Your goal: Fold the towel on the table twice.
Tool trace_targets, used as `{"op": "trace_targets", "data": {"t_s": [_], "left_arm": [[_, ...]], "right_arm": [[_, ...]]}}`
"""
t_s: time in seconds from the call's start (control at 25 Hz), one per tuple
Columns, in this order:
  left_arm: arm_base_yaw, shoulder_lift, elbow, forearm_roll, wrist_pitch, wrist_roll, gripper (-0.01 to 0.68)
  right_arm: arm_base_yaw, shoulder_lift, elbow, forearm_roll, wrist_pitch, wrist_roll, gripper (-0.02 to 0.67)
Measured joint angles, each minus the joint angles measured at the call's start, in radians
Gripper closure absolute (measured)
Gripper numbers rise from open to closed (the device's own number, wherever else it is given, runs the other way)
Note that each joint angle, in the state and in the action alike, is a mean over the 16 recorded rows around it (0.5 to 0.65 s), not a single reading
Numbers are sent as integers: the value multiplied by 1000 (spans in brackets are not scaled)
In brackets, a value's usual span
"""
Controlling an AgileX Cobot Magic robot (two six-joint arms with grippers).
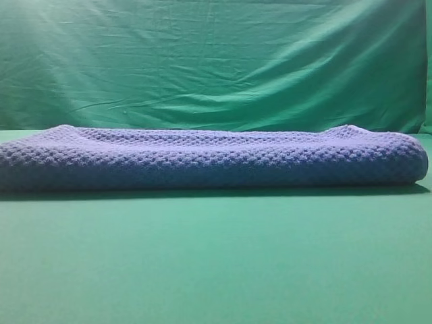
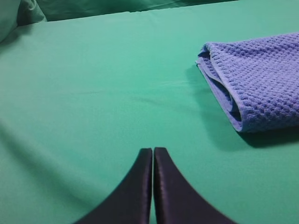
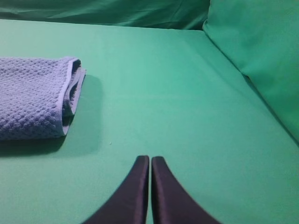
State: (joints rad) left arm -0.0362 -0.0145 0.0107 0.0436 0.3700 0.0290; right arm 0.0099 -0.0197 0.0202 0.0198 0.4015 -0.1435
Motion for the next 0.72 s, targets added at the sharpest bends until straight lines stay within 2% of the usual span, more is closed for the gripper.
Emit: {"op": "trace_targets", "data": {"t_s": [0.72], "left_arm": [[0,0,0,-2,0,1,673]], "right_arm": [[0,0,0,0,0,-1,649]]}}
